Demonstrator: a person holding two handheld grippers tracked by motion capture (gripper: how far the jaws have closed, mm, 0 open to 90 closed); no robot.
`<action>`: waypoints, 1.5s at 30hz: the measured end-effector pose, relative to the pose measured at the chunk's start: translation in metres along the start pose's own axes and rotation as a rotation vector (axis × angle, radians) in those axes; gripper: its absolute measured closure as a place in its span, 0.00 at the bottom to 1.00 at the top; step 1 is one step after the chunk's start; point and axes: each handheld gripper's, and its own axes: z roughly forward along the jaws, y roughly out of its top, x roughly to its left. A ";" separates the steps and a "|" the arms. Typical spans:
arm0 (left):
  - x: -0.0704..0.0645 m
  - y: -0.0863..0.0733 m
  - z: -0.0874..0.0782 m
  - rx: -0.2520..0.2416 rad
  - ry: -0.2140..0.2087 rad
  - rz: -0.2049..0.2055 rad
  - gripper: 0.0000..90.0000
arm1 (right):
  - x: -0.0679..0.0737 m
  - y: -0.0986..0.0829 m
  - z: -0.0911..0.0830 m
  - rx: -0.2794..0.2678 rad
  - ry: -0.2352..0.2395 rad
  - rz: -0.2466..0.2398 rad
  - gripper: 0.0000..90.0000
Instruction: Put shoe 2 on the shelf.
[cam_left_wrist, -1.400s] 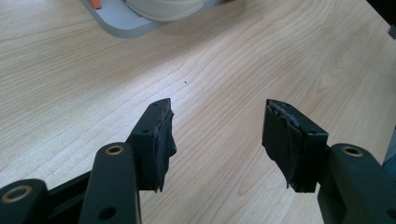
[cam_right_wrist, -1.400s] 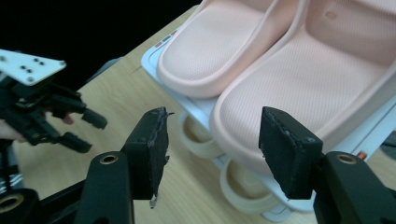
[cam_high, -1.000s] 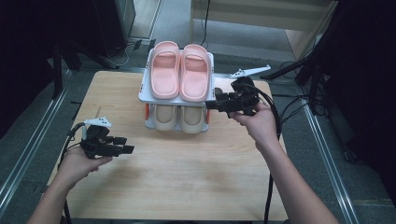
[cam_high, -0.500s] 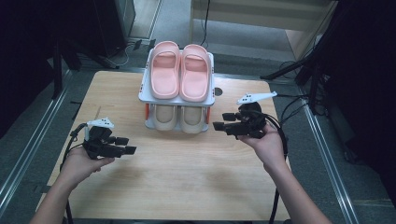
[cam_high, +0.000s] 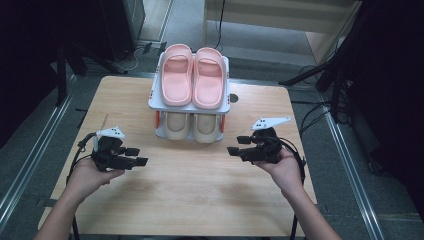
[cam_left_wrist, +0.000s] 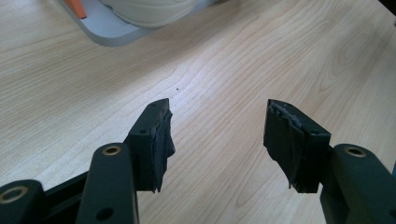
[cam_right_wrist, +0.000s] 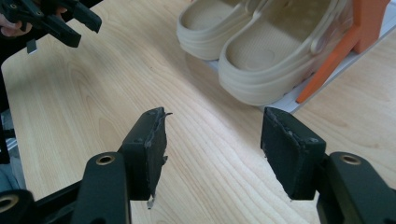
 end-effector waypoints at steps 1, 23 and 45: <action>0.000 0.000 0.000 0.000 -0.002 0.004 0.46 | -0.001 -0.003 0.002 -0.001 0.006 0.005 0.45; -0.003 -0.001 0.006 0.020 0.002 0.037 0.46 | -0.013 -0.041 0.027 0.056 0.021 0.080 0.39; -0.008 0.000 0.015 0.047 -0.008 0.052 0.44 | -0.009 -0.037 0.042 0.076 0.048 0.049 0.26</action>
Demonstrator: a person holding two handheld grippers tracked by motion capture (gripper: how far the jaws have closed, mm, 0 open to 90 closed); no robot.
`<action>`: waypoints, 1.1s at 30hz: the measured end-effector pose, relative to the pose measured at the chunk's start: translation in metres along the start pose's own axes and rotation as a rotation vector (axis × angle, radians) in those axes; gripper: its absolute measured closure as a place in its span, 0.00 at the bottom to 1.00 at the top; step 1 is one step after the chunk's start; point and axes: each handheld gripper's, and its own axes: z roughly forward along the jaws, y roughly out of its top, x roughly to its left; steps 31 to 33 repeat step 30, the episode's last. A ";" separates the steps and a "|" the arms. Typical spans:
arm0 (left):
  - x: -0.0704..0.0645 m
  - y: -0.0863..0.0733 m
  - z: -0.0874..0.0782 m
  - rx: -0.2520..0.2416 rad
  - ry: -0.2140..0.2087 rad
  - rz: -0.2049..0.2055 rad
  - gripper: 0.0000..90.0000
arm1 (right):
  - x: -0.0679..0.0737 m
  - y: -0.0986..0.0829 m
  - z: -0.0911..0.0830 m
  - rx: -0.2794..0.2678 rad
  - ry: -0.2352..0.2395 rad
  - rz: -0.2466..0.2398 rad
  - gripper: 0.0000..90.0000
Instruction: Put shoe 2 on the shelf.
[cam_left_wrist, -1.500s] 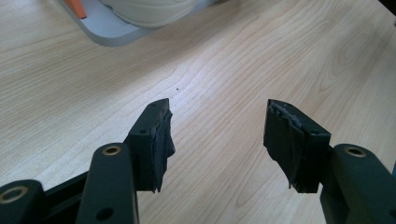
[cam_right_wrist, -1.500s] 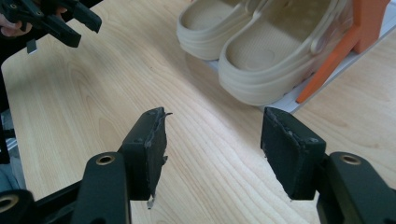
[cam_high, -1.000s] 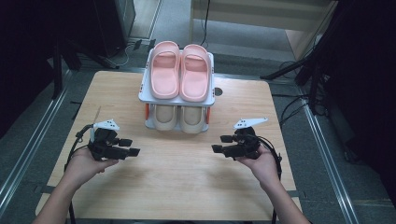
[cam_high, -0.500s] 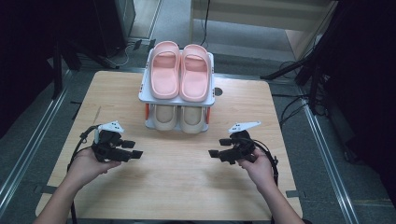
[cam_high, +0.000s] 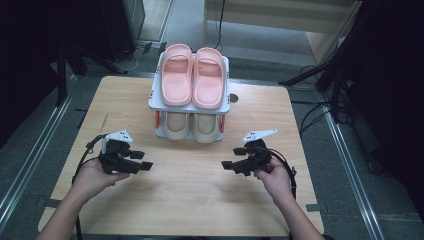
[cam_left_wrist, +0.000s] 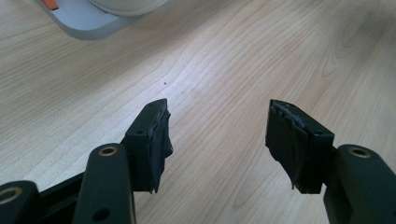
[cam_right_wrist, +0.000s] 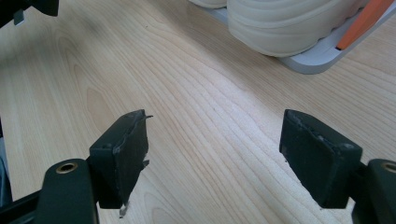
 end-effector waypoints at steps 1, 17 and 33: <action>0.000 0.000 0.000 0.001 0.000 0.001 0.44 | 0.000 0.000 0.000 0.003 0.000 -0.003 0.26; 0.000 0.000 0.000 0.003 0.003 -0.003 0.44 | 0.001 0.000 0.002 0.013 0.005 -0.009 0.26; 0.001 -0.001 0.001 0.007 -0.001 -0.005 0.44 | 0.002 0.000 0.002 0.019 0.005 -0.015 0.26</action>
